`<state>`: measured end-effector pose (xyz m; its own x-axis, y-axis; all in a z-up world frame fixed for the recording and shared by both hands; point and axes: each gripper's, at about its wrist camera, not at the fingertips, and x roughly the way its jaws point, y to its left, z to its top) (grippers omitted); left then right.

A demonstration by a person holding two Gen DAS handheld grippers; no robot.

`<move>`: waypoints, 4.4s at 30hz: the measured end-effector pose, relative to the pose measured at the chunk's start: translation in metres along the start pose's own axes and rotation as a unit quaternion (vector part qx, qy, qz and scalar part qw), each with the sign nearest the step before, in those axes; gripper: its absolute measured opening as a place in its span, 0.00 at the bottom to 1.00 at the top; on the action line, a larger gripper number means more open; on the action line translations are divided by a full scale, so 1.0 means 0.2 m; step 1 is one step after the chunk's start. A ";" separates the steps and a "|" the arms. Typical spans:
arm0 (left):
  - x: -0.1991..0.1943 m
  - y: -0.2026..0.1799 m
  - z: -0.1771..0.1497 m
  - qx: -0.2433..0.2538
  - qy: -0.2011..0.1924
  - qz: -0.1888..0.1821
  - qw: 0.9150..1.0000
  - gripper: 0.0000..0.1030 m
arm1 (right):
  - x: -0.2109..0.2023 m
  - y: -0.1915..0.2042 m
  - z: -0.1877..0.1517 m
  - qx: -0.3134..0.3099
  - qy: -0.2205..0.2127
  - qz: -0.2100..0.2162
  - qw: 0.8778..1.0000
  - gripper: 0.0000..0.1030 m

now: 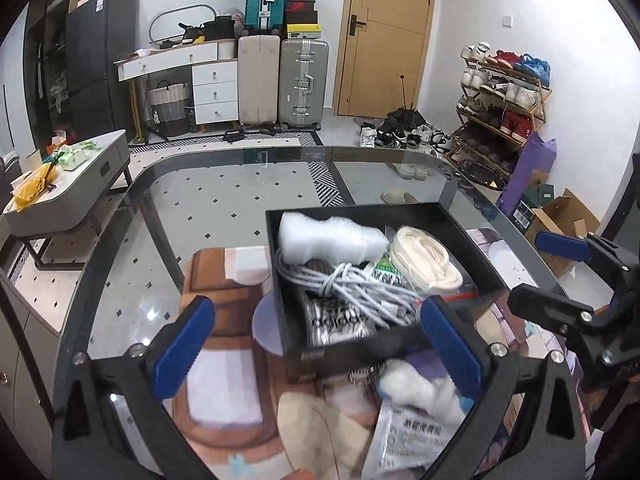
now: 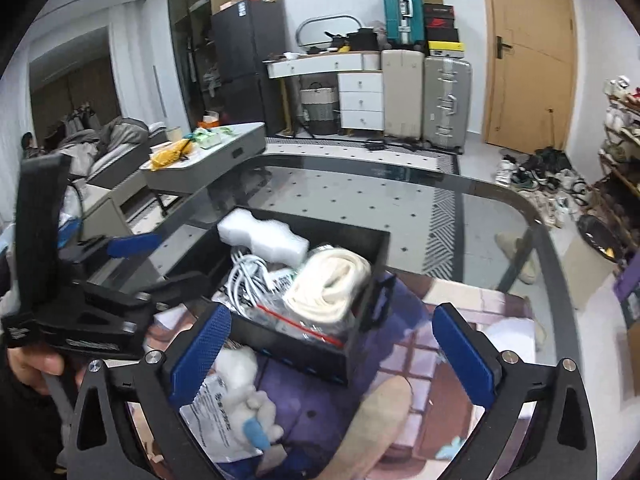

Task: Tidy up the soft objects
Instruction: 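Move both tools back toward the plush toy and medicine sachet, then grasp the white medicine sachet with left tool while right tool grasps white plush toy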

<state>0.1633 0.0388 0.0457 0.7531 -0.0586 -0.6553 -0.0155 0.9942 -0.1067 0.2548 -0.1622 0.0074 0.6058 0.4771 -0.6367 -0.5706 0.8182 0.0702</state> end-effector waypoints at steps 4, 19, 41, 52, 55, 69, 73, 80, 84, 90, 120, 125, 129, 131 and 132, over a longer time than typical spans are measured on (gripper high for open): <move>-0.08 0.01 -0.06 -0.004 -0.002 -0.001 1.000 1.00 | -0.06 0.01 -0.05 0.021 -0.001 0.007 1.000 0.99; -0.17 -0.05 -0.30 0.015 0.013 0.007 1.000 1.00 | -0.07 0.09 -0.25 0.012 0.013 0.013 1.000 0.99; -0.09 0.02 -0.46 -0.032 0.043 -0.035 0.998 1.00 | 0.15 0.13 -0.36 0.018 0.076 0.017 0.997 0.99; -0.09 0.04 -0.46 -0.044 0.040 -0.041 0.997 1.00 | 0.27 0.20 -0.36 0.013 0.103 0.007 0.995 0.99; -0.09 0.06 -0.46 -0.051 0.040 -0.045 0.997 1.00 | 0.31 0.22 -0.36 0.016 0.111 0.007 0.994 0.99; -0.07 0.08 -0.46 -0.066 0.046 -0.058 0.995 1.00 | 0.27 0.15 -0.39 0.002 0.128 -0.054 0.990 0.99; -0.07 0.07 -0.46 -0.062 0.046 -0.055 0.995 1.00 | 0.25 0.04 -0.42 0.027 0.127 -0.071 0.989 0.99; -0.07 0.07 -0.46 -0.061 0.048 -0.057 0.995 1.00 | 0.21 -0.05 -0.42 0.040 0.119 -0.063 0.990 0.99; -0.07 0.06 -0.47 -0.063 0.047 -0.058 0.995 1.00 | 0.21 0.04 -0.42 0.000 0.111 -0.038 0.993 0.99; -0.08 0.07 -0.46 -0.064 0.045 -0.059 0.995 1.00 | 0.27 0.12 -0.40 -0.039 0.117 -0.016 0.992 0.99; -0.06 0.02 -0.46 -0.038 0.065 -0.044 0.996 1.00 | 0.16 0.08 -0.45 -0.011 0.095 0.034 0.995 0.37; -0.06 -0.07 -0.45 -0.004 0.081 -0.049 0.995 1.00 | 0.08 0.02 -0.50 0.001 0.090 0.031 0.995 0.36; -0.04 -0.15 -0.44 0.018 0.098 -0.068 0.993 1.00 | 0.04 -0.03 -0.51 0.013 0.085 0.030 0.996 0.35; -0.04 -0.19 -0.44 0.030 0.101 -0.071 0.992 1.00 | 0.04 -0.04 -0.52 0.018 0.085 0.030 0.996 0.35; -0.03 -0.21 -0.43 0.040 0.105 -0.070 0.991 1.00 | 0.03 -0.05 -0.52 0.019 0.085 0.030 0.996 0.35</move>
<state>0.1026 -0.0104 -0.0109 0.5905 -0.2065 -0.7801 0.1393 0.9783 -0.1535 0.2070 -0.2005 -0.0769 0.4671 0.4671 -0.7508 -0.5796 0.8030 0.1390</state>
